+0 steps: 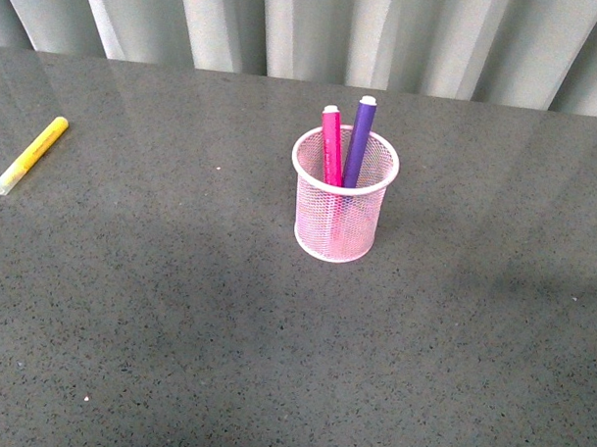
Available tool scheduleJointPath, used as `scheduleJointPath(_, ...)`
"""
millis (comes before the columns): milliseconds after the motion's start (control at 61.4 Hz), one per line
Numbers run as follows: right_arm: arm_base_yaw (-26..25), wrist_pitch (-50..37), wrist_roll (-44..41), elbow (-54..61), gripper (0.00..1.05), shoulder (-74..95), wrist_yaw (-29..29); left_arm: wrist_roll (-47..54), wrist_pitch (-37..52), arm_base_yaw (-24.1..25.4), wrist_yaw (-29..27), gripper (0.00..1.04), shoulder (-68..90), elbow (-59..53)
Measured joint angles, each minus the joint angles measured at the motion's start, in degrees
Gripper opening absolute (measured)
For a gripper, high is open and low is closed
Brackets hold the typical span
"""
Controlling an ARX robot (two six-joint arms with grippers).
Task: Insert purple and pink pens into pink cup
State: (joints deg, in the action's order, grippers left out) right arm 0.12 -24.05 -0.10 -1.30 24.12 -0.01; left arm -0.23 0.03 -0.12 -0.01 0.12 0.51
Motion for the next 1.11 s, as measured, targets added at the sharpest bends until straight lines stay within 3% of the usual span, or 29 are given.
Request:
scheduleJointPath(717,0.0,14.2,0.0,0.0,0.03,-14.4,0.0,0.0,0.0,0.0,0.0,0.98,0.0,0.0)
scheduleJointPath(814,0.0,23.4,0.0,0.0,0.03,-21.6,0.0,0.0,0.0,0.0,0.0,0.98,0.0,0.0)
scheduleJointPath(1107,0.0,24.0,0.1,0.0,0.03,-23.9,0.1,0.0,0.0,0.0,0.0,0.98,0.0,0.0)
